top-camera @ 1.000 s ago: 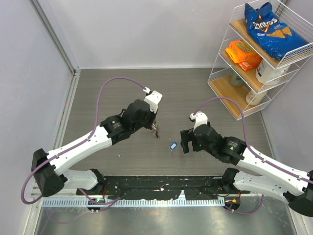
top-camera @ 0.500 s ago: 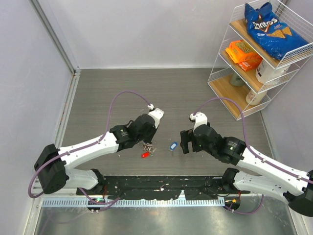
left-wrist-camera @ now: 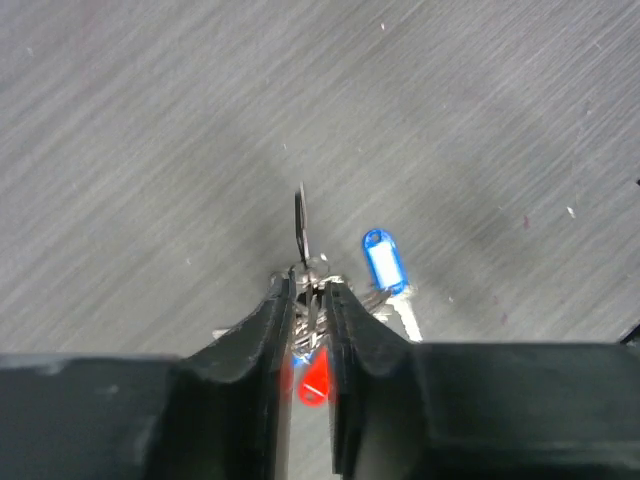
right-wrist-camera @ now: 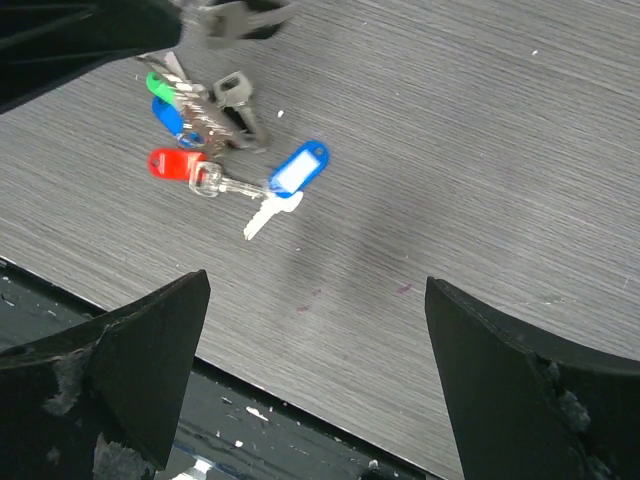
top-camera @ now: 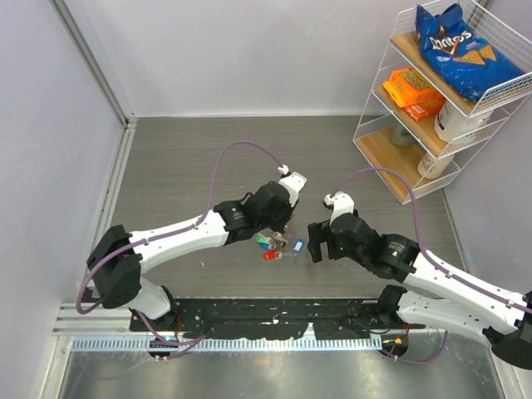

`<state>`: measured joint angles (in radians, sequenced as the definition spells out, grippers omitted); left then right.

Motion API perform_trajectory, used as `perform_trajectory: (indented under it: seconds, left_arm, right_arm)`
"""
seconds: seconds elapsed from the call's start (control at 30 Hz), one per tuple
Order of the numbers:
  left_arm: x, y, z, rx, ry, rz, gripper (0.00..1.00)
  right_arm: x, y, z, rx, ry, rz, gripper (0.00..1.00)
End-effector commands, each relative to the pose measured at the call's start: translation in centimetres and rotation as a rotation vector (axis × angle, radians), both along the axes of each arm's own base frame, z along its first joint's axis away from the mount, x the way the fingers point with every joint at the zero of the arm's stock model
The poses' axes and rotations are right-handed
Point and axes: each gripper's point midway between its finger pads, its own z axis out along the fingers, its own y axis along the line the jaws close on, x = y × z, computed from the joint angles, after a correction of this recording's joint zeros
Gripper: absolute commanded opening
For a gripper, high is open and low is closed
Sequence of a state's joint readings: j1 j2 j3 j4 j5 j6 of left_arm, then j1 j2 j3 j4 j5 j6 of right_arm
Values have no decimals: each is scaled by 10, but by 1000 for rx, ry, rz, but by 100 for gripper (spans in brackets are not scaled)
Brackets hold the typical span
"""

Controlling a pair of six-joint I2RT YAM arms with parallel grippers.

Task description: Put the keys on the keyring

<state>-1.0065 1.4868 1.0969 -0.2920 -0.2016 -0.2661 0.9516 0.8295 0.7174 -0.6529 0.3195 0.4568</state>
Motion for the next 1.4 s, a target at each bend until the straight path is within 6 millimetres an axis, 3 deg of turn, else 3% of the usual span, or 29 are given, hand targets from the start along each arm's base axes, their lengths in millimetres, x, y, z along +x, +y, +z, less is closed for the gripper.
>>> perform_trajectory:
  seconds: [0.0, 0.03, 0.07, 0.1, 0.27, 0.37, 0.5, 0.67, 0.77, 1.07, 1.37]
  left_arm:
    - [20, -22, 15, -43, -59, 10, 37]
    - [20, -23, 11, -33, -55, 11, 46]
    - [22, -21, 6, -18, -54, 24, 63]
    - [22, -19, 2, -10, -51, 32, 69]
    - [18, 0, 1, -3, -65, 73, 82]
    - [9, 8, -3, -10, -44, 72, 82]
    - [-3, 18, -23, 3, 14, 78, 81]
    - [-6, 33, -41, 40, 13, 110, 78]
    - [-3, 37, -49, 74, 4, 119, 72]
    - [17, 27, -69, 131, 4, 149, 70]
    - [35, 19, -97, 179, 47, 179, 69]
  right_arm:
    - [1, -2, 7, 39, -19, -27, 95]
    - [1, -2, 8, 44, -20, -27, 95]
    - [0, -3, 7, 42, -19, -29, 95]
    - [0, -3, 7, 42, -19, -29, 95]
    - [0, -4, 7, 42, -19, -31, 95]
    - [0, -2, 6, 42, -20, -24, 95]
    - [4, 4, 3, 35, -14, -17, 95]
    - [11, 11, 3, 4, -5, -26, 99]
    - [15, 17, 2, -1, 8, -32, 100]
    - [20, 27, 0, 16, 17, -42, 92]
    - [19, 33, -8, 26, 45, -42, 90]
